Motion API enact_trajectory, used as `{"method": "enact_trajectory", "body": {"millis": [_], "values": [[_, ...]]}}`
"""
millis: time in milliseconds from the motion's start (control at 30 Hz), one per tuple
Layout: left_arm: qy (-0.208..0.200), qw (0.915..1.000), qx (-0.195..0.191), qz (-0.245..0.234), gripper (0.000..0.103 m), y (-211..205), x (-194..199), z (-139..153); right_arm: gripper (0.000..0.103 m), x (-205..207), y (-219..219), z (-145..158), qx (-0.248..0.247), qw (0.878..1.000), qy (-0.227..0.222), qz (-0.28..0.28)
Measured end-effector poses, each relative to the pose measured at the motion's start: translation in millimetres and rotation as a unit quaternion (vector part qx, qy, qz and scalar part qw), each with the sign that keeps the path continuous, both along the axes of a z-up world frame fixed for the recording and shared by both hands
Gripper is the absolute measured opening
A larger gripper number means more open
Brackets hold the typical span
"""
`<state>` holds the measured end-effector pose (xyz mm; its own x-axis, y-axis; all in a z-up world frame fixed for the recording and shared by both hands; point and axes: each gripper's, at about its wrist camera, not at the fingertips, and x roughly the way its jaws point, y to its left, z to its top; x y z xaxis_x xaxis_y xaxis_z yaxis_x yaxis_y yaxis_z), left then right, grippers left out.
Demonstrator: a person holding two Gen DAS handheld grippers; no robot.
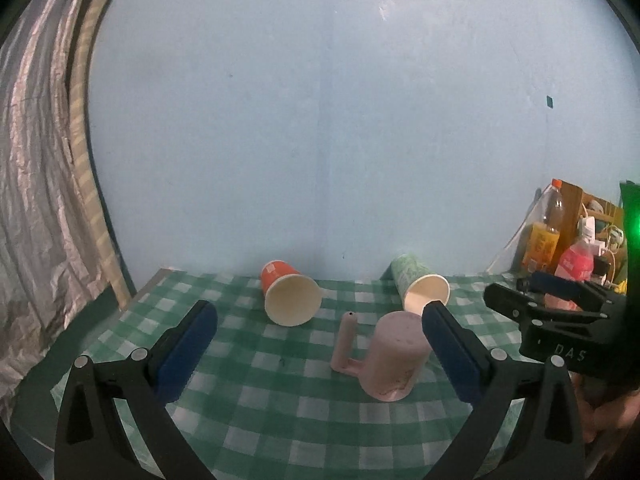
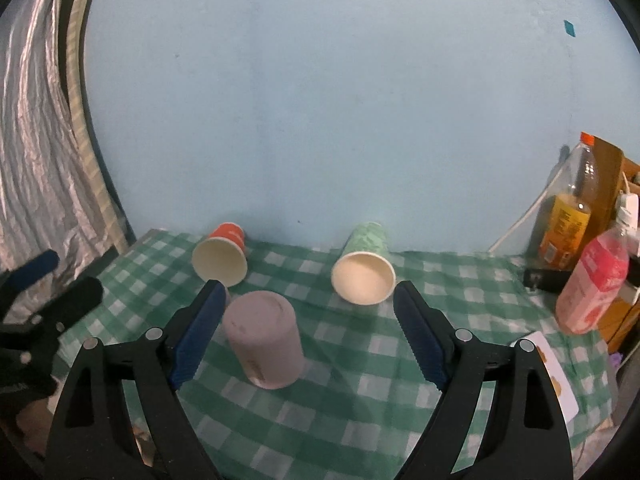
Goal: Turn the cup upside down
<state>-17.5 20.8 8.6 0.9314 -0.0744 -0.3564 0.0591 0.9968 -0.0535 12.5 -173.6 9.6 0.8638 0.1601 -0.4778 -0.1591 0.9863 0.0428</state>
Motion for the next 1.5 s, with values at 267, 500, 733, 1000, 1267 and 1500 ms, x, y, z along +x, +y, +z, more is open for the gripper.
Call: {"method": "enact_trajectory", "body": {"millis": [267, 500, 733, 1000, 1267, 1500], "values": [[-0.019, 0.9995, -0.011, 0.023, 0.103, 9, -13, -2, 0.085, -4, -7, -9, -0.004, 1.000, 0.000, -0.012], [-0.008, 0.9990, 0.003, 0.045, 0.103, 9, -11, 0, 0.085, -3, -6, -12, -0.002, 1.000, 0.008, -0.009], [0.001, 0.9985, -0.007, 0.054, 0.103, 13, -9, 1, 0.085, -3, -6, -14, 0.002, 1.000, 0.012, -0.008], [0.007, 0.9984, -0.005, 0.056, 0.103, 14, -7, -1, 0.085, -1, -7, -15, 0.004, 1.000, 0.016, -0.009], [0.018, 0.9984, -0.006, 0.052, 0.103, 14, -4, -5, 0.085, 0, -5, -17, 0.000, 1.000, 0.021, -0.006], [0.024, 0.9984, 0.002, 0.051, 0.103, 14, -2, -8, 0.085, 0, -4, -19, 0.002, 1.000, 0.023, -0.009]]}}
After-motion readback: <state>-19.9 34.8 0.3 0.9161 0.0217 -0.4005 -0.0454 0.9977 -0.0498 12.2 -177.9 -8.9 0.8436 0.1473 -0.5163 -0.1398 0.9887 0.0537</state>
